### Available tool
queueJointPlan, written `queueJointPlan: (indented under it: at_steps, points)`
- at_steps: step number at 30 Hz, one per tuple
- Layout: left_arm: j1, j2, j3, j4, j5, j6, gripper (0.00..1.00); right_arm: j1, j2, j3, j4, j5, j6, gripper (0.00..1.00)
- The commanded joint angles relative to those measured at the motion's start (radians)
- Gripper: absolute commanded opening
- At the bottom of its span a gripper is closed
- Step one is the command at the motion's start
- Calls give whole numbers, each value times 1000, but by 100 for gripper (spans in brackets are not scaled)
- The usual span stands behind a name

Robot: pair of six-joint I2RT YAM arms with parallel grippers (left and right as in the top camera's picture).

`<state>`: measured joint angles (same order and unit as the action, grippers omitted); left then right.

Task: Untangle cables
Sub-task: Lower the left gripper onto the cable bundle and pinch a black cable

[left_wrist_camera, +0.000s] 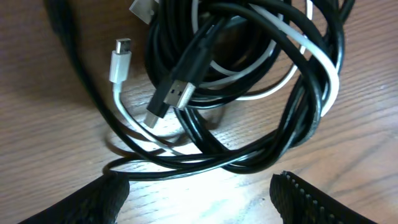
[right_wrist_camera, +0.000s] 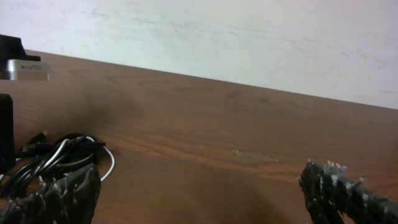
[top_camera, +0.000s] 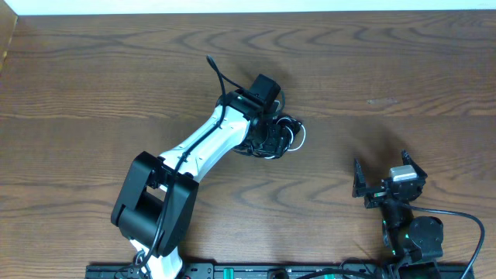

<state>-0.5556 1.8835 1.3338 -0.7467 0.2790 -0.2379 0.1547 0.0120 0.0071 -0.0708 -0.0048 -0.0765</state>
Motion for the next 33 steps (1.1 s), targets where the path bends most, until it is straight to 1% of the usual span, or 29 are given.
queueJointPlan:
  at_steps: [1, 4, 7, 10, 11, 12, 14, 17, 22, 26, 30, 31, 33]
  points:
    - [-1, 8, -8, 2, -90, 28, 79, 6, -5, -2, -4, 2, 9, 99]
    - [-1, 8, -8, 2, -167, 29, 79, 6, -5, -2, -4, 2, 9, 99]
    - [-1, 8, -8, 13, -202, 42, 78, 6, -5, -2, -4, 2, 9, 99]
    - [-2, 8, -8, 22, -201, 54, 67, 6, -5, -2, -4, 2, 9, 99]
    - [-2, 8, -8, 19, -195, 55, 61, 6, -5, -2, -4, 2, 9, 99]
    - [-2, 8, -8, 7, -182, 55, 50, 6, -5, -2, -4, 2, 9, 99]
    - [-2, 8, -8, -7, -182, 55, 40, 6, -5, -2, -4, 2, 9, 99]
    - [-1, 8, -8, -23, -183, 55, 8, 6, -5, -2, -4, 2, 8, 99]
    - [-1, 8, -8, -22, -182, 55, 7, 6, -5, -2, -4, 2, 8, 99]
    - [-1, 8, -8, -9, -119, 77, 8, 6, -5, -2, -4, 2, 9, 99]
    - [-1, 8, -8, -1, 116, 275, 8, 6, -5, -2, -4, 2, 9, 99]
    - [-1, 8, -8, -7, 183, 325, 12, 6, -5, -2, -4, 2, 9, 99]
    - [-1, 8, -8, -16, 210, 327, 24, 6, -5, -2, -4, 2, 9, 99]
